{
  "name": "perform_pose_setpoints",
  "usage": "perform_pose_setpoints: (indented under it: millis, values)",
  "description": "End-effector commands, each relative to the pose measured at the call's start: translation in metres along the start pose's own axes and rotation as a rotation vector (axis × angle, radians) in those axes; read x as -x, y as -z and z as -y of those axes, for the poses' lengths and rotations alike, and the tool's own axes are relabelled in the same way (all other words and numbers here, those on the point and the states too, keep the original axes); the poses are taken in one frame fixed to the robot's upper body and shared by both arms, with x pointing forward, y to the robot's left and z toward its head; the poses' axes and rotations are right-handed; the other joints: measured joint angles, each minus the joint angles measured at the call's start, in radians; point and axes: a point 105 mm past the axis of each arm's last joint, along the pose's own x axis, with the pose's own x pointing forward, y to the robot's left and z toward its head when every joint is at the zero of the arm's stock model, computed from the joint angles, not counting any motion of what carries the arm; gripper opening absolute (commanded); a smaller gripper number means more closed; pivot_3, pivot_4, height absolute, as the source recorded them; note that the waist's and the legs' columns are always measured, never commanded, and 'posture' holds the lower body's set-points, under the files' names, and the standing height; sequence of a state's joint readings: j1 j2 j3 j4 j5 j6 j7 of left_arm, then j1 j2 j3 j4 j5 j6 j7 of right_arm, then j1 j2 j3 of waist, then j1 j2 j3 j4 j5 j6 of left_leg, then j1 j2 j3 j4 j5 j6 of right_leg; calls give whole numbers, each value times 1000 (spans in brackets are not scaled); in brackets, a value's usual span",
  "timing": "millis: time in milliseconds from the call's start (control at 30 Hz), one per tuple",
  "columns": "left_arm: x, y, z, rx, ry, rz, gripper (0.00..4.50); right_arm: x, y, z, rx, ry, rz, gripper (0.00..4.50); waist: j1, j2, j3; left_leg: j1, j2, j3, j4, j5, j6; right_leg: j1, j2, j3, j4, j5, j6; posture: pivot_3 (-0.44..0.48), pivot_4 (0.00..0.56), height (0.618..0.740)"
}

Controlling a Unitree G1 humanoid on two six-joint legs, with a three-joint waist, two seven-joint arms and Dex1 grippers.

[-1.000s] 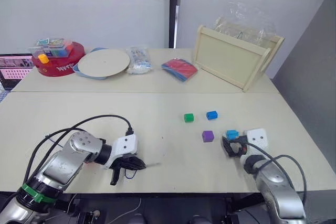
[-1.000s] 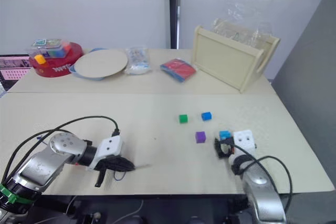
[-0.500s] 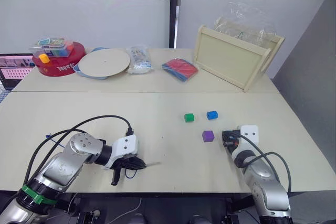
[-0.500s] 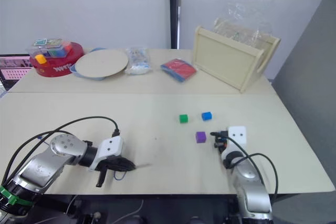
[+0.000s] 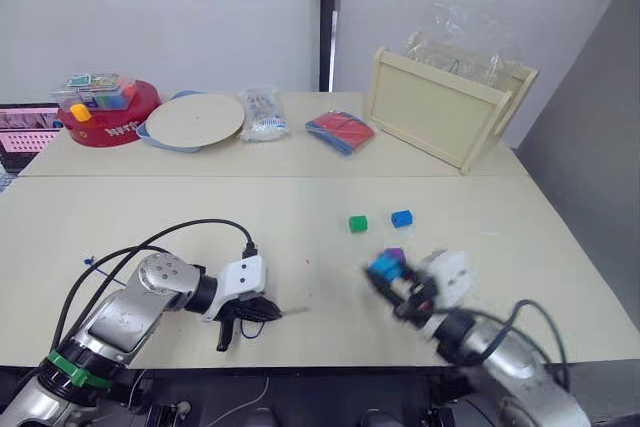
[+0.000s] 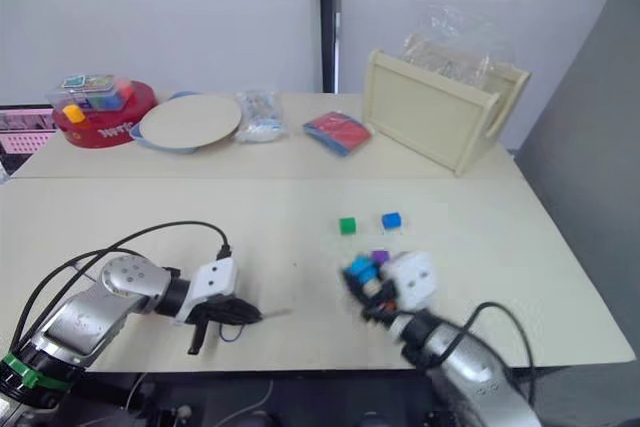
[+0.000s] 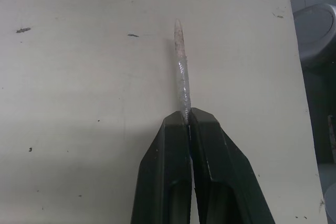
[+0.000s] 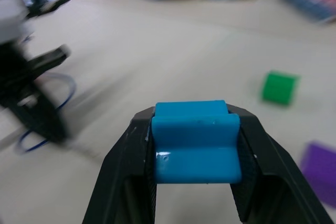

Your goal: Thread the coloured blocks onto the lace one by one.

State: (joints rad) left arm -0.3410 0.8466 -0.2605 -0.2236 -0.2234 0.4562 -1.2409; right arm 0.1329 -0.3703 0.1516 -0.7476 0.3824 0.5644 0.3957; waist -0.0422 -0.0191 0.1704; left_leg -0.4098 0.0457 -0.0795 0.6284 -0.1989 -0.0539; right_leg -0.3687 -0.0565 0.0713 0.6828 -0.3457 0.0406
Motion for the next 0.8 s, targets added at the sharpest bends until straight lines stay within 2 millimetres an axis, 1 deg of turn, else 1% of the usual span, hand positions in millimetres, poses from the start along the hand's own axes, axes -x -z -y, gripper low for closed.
perform_pose_setpoints:
  millis: [33, 200, 333, 400, 433, 500, 567, 700, 733, 800]
  values:
    - [0, -8, 0, -46, 11, 13, 0, -5, 14, -10, 0, -29, -52, 1213, 0, 0, 0, 0, 0, 0, 0, 0, 0, 0, 0, 0, 0, 0, 0, 0, 150, 740]
    - [0, -6, 0, -46, 13, 8, 0, -17, 41, -4, -21, 0, -145, 1213, -1, 0, 0, 0, 0, 0, 0, 0, 0, 0, 0, 0, 0, 0, 0, 0, 150, 740]
    - [1, -4, 0, -49, 8, 1, 0, -27, 67, 3, 2, 37, -265, 1213, -3, -1, -1, 1, 0, 0, 0, 0, 0, 0, 1, 0, 0, 0, 0, 0, 150, 740]
    - [2, -4, -1, -49, 6, 2, 0, -28, 72, 6, 8, 61, -283, 1213, -2, -1, -1, 2, 1, 0, 0, 0, 0, 0, 1, 0, 0, 0, 0, 0, 150, 740]
    - [2, -4, -1, -49, 4, 2, 0, -28, 70, 6, 6, 71, -274, 1213, -2, -1, -1, 2, 1, 0, 0, 0, 0, 0, 1, 0, 0, 0, 0, 0, 150, 740]
    - [3, -3, 0, -44, 1, 4, 0, -28, 62, 4, -6, 70, -230, 2243, -1, -2, -1, 2, 1, 0, 0, 0, 0, 1, 1, 0, 0, 0, 0, 0, 150, 740]
    - [4, -3, 0, -41, -2, 5, 0, -26, 50, 1, -4, 34, -181, 2905, -1, -2, -1, 2, 1, 0, 0, 0, 0, 1, 1, 0, 0, 0, 0, 0, 150, 740]
    - [5, -3, 1, -37, -4, 5, 0, -19, 27, 0, 63, -86, -136, 4305, 5, -2, -1, 1, 0, 0, 0, 0, 0, 1, 0, 0, 0, 0, 0, 0, 150, 740]
    - [5, -3, 1, -36, -7, 4, 0, -16, 16, 0, 98, -152, -126, 4487, 4, -2, -1, 1, 0, 0, 0, 0, 0, 1, 0, 0, 0, 0, 0, 0, 150, 740]
    - [6, -2, 0, -34, -11, 3, 0, -13, 3, 0, 144, -250, -121, 4487, 2, -1, -1, 1, 0, 0, 1, 0, 0, 1, 0, 0, 0, 0, 0, 0, 150, 740]
